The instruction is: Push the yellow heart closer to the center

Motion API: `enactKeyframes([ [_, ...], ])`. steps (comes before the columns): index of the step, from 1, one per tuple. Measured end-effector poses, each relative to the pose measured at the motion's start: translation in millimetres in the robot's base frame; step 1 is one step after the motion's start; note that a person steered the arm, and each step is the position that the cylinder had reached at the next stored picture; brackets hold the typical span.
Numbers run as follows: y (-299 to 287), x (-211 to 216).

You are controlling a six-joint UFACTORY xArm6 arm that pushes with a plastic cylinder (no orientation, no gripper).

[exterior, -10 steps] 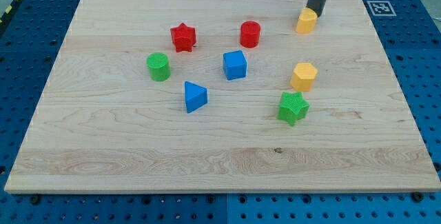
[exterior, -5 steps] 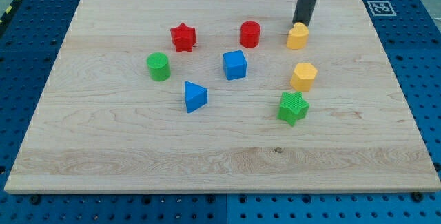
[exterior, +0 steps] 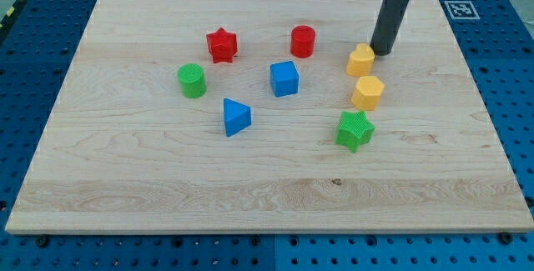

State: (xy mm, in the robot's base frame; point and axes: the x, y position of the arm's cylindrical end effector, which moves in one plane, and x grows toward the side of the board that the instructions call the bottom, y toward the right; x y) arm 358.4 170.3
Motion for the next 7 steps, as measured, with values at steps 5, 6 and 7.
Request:
enactKeyframes([
  [5,-34,25],
  [6,-36,26],
  [7,18,-2],
])
